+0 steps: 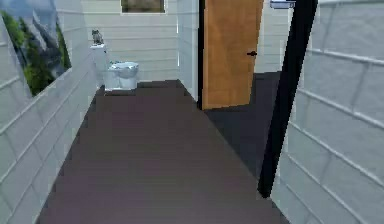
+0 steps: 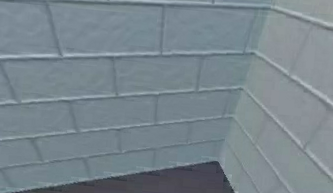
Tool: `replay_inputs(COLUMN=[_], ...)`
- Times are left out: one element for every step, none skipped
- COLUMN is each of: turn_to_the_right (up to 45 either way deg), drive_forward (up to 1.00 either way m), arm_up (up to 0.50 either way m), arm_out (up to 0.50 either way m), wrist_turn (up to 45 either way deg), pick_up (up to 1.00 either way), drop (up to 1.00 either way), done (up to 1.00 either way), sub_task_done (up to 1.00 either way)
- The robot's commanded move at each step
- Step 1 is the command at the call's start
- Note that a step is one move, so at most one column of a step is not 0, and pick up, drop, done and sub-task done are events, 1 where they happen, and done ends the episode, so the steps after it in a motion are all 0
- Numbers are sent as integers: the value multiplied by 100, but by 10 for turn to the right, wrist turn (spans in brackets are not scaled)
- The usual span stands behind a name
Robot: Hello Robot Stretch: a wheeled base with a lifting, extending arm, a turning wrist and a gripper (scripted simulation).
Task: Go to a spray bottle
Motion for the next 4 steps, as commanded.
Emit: replay_inputs(turn_to_the_right=[-150,0,0,0], drive_forward=[0,100,100,100], arm_up=[0,0,0,0], arm_out=[0,0,0,0], wrist_turn=[0,0,0,0], pick_up=[0,0,0,0], drop=[0,0,0,0], done=[0,0,0,0], sub_task_done=[0,0,0,0])
